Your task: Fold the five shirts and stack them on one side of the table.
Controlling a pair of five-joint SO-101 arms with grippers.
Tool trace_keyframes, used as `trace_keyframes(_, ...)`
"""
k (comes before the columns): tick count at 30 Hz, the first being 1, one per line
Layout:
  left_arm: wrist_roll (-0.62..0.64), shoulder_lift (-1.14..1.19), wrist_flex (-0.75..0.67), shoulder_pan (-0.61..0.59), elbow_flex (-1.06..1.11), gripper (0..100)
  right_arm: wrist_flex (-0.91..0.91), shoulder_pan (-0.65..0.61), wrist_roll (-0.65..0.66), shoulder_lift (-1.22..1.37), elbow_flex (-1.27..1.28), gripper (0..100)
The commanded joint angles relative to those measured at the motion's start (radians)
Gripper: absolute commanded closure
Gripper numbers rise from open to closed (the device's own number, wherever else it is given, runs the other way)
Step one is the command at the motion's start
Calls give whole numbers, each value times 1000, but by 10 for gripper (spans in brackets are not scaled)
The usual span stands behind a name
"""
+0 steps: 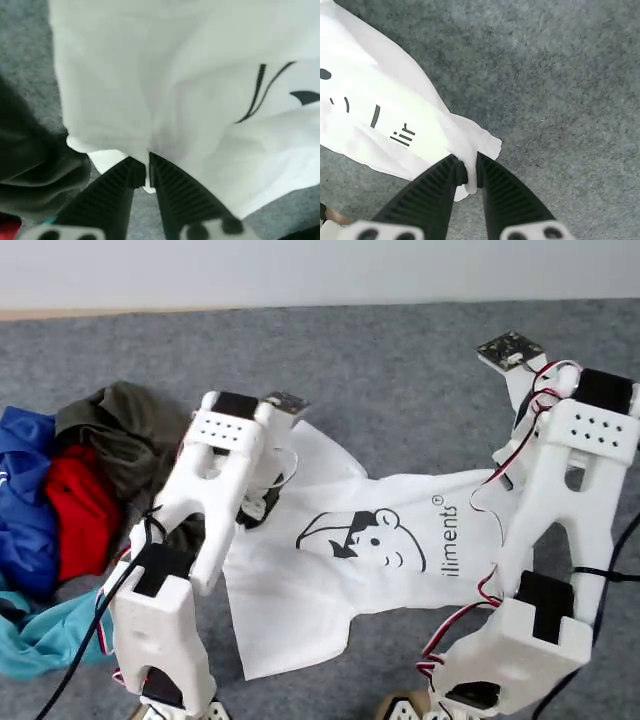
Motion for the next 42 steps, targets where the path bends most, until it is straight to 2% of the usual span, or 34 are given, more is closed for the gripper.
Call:
trace_keyframes(1,-9,-54,31,5,-5,918,5,12,9,-51,-5,989)
trace_keyframes(6,-12,-58,31,-11,-48,808,4,12,9,-51,-5,989)
trace_keyframes(13,-8,-43,21,-32,-303,799,5,21,8,-1,-5,989)
trace_keyframes(18,133,48,-140,-32,-469,800,5,16,5,12,-5,989)
trace_keyframes(22,167,170,-215,-31,-562,801,4,16,3,8,-5,989)
trace_keyframes(27,192,379,-219,-8,-713,801,7,21,6,8,-5,989)
trace_keyframes(35,230,732,-203,-9,-1102,852,4,16,8,12,-5,989)
trace_keyframes(42,226,847,-114,-8,-1253,858,2,16,8,12,-5,989)
